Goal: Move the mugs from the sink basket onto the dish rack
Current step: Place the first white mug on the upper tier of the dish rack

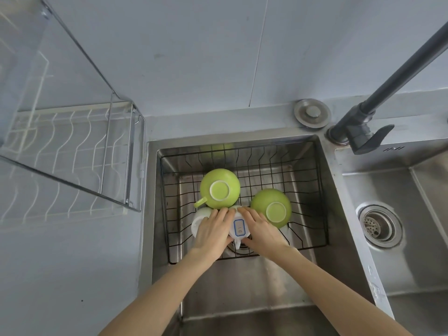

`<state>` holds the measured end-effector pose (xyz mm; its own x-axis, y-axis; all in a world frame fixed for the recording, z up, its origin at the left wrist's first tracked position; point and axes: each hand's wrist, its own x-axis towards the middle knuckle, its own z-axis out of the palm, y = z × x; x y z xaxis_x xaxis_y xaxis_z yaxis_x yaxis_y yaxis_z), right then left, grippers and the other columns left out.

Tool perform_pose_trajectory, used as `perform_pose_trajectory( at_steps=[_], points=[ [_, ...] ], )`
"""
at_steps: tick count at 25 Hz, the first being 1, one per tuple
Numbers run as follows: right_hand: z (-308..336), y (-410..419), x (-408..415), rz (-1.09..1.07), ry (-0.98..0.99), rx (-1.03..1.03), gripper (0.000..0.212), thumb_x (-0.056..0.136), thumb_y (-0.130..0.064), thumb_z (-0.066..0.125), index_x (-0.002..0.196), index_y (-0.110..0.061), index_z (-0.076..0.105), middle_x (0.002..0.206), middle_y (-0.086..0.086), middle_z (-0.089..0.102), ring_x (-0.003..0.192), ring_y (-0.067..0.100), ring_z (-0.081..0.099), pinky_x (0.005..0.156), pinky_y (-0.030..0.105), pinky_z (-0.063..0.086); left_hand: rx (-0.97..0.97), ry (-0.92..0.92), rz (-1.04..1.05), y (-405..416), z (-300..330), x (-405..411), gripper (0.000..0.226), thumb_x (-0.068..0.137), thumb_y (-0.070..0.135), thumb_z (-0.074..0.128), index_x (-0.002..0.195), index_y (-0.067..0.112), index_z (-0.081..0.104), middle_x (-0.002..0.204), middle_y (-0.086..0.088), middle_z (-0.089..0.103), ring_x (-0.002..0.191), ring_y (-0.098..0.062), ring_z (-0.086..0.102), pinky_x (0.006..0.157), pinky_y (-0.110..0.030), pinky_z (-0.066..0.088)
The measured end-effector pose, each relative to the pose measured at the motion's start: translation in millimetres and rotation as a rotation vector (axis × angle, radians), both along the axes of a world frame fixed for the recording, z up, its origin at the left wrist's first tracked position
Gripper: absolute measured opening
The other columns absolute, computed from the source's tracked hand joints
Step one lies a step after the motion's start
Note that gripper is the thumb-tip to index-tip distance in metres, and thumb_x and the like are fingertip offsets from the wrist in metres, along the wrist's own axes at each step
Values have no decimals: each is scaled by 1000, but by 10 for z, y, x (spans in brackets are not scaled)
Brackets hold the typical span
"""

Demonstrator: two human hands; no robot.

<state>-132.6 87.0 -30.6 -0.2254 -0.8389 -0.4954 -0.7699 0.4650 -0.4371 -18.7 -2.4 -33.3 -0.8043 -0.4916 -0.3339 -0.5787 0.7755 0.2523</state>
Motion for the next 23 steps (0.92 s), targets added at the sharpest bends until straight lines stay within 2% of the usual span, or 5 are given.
perform_pose_trajectory(
  at_steps=[3, 11, 16, 19, 23],
  points=[
    [160, 56, 11, -7, -7, -53, 71, 85, -20, 60, 144, -20, 20, 150, -1, 29, 131, 24, 36, 95, 39, 47, 77, 42, 36, 31, 146, 56, 61, 84, 32, 59, 137, 16, 32, 129, -4, 48, 115, -24, 47, 87, -37, 45],
    [1011, 334, 169, 78, 18, -234, 77, 82, -23, 63, 145, -26, 18, 146, -4, 36, 125, 22, 43, 94, 38, 48, 175, 314, 36, 175, 909, 451, 72, 78, 37, 66, 139, 22, 31, 141, 5, 37, 128, -15, 37, 103, -28, 35],
    [1686, 500, 381, 175, 81, -373, 76, 81, -30, 66, 143, -28, 21, 142, -7, 37, 118, 15, 49, 87, 28, 47, 358, 511, 94, 257, 1407, 808, 80, 65, 45, 72, 134, 26, 38, 127, 20, 39, 122, -8, 43, 105, -34, 39],
    [2029, 506, 513, 212, 80, -423, 77, 80, -31, 67, 142, -30, 22, 139, -9, 40, 118, 14, 49, 93, 33, 49, 377, 603, 91, 268, 1666, 1004, 84, 55, 60, 61, 131, 32, 40, 126, 19, 45, 118, -2, 48, 101, -18, 39],
    [2402, 425, 707, 258, 61, -491, 79, 78, -31, 67, 143, -32, 21, 135, -7, 45, 121, 12, 47, 102, 37, 45, 405, 736, 113, 223, 1973, 1269, 66, 64, 41, 77, 118, 47, 40, 122, 17, 52, 109, 7, 49, 90, 0, 37]
  ],
)
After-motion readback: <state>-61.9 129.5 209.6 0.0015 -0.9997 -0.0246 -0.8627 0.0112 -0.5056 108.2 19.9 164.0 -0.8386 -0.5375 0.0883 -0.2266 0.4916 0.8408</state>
